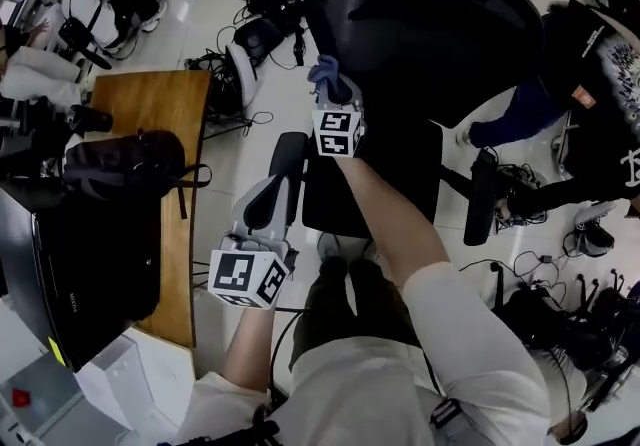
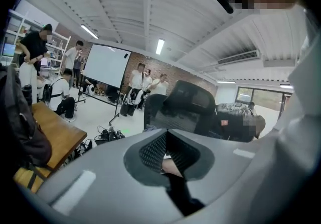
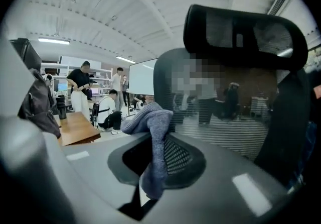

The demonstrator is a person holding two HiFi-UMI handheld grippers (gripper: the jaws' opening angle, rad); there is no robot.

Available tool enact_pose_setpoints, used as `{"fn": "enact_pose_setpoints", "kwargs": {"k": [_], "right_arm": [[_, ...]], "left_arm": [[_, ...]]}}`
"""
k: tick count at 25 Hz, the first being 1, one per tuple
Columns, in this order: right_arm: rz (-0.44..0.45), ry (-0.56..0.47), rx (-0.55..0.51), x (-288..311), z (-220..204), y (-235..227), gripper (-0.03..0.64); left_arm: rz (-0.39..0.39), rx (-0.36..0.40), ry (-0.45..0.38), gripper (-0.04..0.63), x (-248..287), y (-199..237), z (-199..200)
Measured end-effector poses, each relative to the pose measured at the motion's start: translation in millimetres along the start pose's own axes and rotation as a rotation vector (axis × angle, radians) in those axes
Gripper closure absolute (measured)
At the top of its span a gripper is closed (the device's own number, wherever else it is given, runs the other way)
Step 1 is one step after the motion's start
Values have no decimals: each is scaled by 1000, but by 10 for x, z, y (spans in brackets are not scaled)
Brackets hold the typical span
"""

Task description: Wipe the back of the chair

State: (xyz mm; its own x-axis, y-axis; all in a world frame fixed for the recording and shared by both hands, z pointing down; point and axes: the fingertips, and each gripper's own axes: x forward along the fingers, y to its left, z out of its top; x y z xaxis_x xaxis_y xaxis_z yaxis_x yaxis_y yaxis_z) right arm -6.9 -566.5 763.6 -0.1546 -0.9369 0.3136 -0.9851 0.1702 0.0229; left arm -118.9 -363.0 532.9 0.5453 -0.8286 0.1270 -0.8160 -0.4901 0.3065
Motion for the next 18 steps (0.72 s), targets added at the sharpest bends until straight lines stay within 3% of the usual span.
{"fn": "enact_pose_setpoints", "kwargs": {"k": [5, 10, 13, 18], "right_arm": [[-17, 39, -40, 438, 0, -94, 572], [-70, 12, -15, 166, -40, -481, 572], [-177, 14, 23, -253, -309, -1305, 572], [-424, 67, 125, -1099, -769, -3211, 572]], "left_arm": [[81, 26, 14, 537, 25, 538, 2], [58, 52, 14, 529, 109, 426, -109], [18, 86, 22, 529, 204, 180, -204], [-41, 154, 57, 529, 575, -406, -377]]}}
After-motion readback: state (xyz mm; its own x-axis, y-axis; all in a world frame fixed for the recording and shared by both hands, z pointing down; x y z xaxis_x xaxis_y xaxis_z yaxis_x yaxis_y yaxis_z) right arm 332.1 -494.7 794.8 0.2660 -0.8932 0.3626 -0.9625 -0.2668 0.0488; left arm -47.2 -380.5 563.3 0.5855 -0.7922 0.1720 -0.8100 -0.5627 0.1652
